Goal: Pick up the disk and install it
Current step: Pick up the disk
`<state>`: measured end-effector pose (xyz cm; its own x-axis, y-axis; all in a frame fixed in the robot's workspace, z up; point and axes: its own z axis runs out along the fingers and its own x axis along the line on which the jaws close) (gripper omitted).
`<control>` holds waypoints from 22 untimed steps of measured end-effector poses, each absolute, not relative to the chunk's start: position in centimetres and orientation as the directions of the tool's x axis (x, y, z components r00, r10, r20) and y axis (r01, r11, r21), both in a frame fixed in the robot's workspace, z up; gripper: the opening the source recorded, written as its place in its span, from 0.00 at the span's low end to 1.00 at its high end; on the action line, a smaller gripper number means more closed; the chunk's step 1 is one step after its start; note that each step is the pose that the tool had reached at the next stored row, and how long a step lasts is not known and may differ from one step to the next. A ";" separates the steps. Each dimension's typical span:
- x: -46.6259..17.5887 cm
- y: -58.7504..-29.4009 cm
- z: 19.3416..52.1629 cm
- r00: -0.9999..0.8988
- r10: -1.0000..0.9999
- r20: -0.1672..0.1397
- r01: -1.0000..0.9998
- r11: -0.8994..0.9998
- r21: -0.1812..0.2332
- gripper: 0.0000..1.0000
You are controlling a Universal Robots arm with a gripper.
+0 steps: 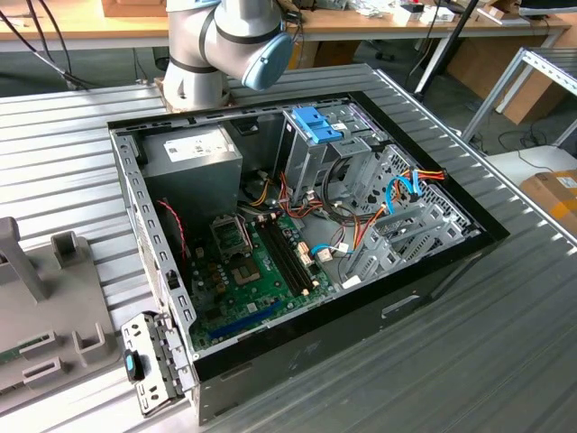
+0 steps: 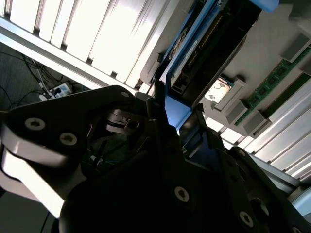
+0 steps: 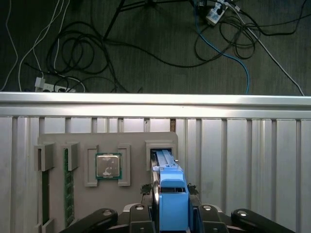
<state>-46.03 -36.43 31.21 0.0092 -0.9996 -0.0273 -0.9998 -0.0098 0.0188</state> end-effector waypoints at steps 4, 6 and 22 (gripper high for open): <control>-46.0 -36.4 31.3 0.009 -1.000 -0.027 -1.000 -0.010 0.019 0.37; -46.0 -36.4 31.7 0.009 -1.000 -0.027 -1.000 -0.010 0.019 0.37; -46.1 -36.4 36.3 0.009 -1.000 -0.027 -1.000 -0.010 0.012 0.37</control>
<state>-46.08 -36.43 36.27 0.0094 -0.9996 -0.0267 -0.9999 -0.0097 0.0122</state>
